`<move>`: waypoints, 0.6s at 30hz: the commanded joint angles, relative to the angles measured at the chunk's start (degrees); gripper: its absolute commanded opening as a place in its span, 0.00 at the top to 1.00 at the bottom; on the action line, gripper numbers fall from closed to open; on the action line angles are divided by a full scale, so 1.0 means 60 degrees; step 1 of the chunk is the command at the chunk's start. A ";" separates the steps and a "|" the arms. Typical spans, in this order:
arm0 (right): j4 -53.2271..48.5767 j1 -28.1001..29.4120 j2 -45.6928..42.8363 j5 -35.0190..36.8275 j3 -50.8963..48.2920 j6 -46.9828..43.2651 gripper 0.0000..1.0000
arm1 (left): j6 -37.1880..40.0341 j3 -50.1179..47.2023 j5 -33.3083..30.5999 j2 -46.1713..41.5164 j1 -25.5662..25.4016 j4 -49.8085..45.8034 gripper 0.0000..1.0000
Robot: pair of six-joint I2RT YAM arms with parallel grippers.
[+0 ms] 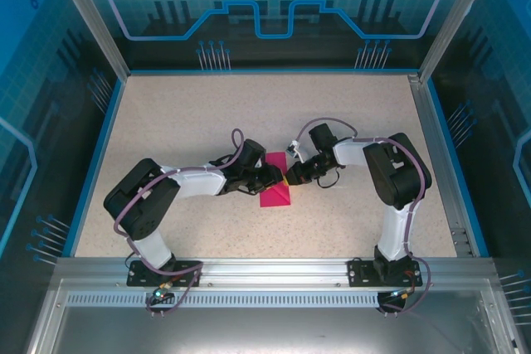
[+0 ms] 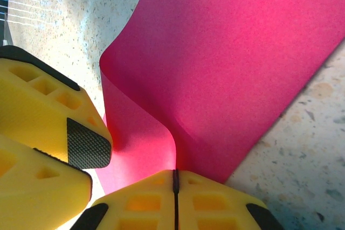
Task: Fold a paper plane with a square sheet of paper (pick it up from the middle)
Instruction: Fold the triangle a second time at the center of the table.
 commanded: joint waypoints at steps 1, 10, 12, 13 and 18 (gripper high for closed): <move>0.0164 -0.0223 -0.0139 0.0086 -0.0193 -0.0111 0.93 | 0.0006 -0.0150 -0.0026 -0.0270 -0.0078 -0.0016 0.69; 0.0223 -0.0212 -0.0193 0.0178 -0.0273 -0.0061 0.93 | 0.0047 -0.0197 -0.0019 -0.0321 -0.0075 0.0003 0.68; 0.0126 -0.0214 -0.0076 0.0177 -0.0170 -0.0062 0.93 | 0.0064 -0.0181 -0.0016 -0.0314 -0.0076 0.0013 0.68; 0.0128 -0.0222 -0.0091 0.0204 -0.0163 -0.0066 0.93 | 0.0069 -0.0156 -0.0025 -0.0298 -0.0076 0.0023 0.68; 0.0205 -0.0214 -0.0152 0.0273 -0.0225 -0.0013 0.93 | 0.0150 -0.0044 -0.0034 -0.0115 -0.0076 0.0012 0.68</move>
